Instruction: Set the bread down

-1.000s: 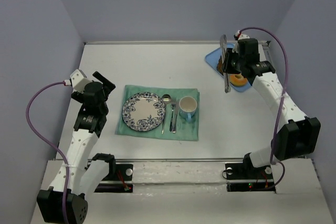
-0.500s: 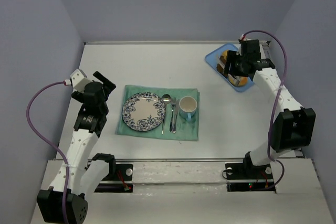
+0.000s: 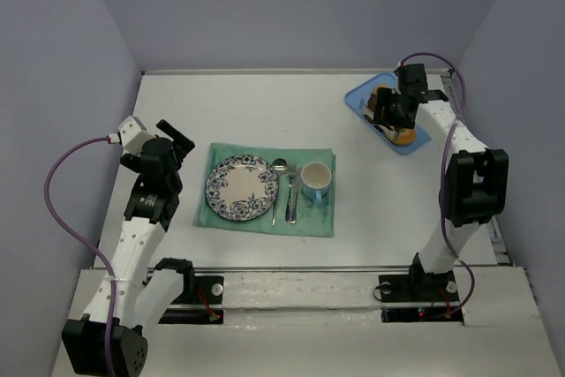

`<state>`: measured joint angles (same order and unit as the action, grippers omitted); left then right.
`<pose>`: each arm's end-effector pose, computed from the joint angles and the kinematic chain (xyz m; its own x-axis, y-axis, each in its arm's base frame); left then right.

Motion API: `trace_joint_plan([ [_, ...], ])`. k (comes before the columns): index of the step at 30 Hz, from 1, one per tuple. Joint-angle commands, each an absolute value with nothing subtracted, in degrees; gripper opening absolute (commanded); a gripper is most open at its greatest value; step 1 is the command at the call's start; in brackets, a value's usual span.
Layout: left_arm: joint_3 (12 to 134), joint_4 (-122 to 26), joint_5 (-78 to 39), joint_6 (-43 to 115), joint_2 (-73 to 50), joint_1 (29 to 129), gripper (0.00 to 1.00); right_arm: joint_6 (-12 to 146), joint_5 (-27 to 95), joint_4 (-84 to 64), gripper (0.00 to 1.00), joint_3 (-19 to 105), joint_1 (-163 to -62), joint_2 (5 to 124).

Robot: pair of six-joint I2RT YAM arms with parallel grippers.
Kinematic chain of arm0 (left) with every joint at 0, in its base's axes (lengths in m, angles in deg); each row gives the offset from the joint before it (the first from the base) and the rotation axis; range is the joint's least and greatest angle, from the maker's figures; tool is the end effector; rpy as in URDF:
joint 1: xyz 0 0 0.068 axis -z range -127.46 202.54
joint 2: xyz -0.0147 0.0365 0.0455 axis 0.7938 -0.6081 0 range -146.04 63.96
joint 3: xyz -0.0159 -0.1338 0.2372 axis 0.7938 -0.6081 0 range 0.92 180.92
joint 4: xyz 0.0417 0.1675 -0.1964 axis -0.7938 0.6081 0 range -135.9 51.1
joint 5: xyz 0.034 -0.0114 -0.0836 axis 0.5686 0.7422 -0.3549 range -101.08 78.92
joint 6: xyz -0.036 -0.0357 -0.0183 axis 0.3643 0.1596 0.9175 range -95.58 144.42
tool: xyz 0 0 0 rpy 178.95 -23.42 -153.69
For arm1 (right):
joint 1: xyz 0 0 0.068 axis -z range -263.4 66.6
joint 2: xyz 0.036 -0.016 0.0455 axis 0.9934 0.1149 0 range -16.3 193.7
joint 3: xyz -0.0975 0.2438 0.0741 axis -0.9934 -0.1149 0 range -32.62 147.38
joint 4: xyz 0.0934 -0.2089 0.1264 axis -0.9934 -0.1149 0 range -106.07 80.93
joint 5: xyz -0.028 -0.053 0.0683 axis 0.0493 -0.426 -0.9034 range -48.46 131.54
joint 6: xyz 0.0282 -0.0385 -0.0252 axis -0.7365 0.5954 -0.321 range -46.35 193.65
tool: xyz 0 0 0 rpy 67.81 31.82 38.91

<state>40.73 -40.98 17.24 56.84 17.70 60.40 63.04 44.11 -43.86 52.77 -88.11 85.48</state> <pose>0.1916 -0.0094 0.3156 0.0175 -0.4789 -0.8777 -0.3920 0.8042 -0.4467 0.3933 0.0307 0.2750 -0.7731 0.1209 -0.6226 0.0899 0.9926 0.0811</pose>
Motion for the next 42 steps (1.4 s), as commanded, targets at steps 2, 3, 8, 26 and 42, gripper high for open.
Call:
trace_joint_plan([
  [2, 40.2, -43.8, 18.7, 56.6, 18.5, 60.4, 0.99, 63.5, 43.1, -44.1, 0.71, 58.3, -87.5, 89.9],
  [3, 40.3, -43.8, 18.6, 56.6, 18.5, 60.3, 0.99, 63.4, 43.0, -44.1, 0.7, 58.5, -87.5, 90.5],
  [8, 40.5, -43.9, 18.5, 56.5, 18.4, 60.3, 0.99, 62.7, 42.0, -43.9, 0.42, 59.3, -87.5, 89.0],
  [26, 39.6, -44.0, 16.1, 57.7, 19.9, 60.3, 0.99, 75.1, 27.4, -39.0, 0.34, 51.0, -119.8, 68.0],
  [42, 39.0, -44.1, 14.5, 58.1, 20.5, 60.3, 0.99, 73.8, 29.7, -41.4, 0.66, 51.1, -135.3, 82.1],
])
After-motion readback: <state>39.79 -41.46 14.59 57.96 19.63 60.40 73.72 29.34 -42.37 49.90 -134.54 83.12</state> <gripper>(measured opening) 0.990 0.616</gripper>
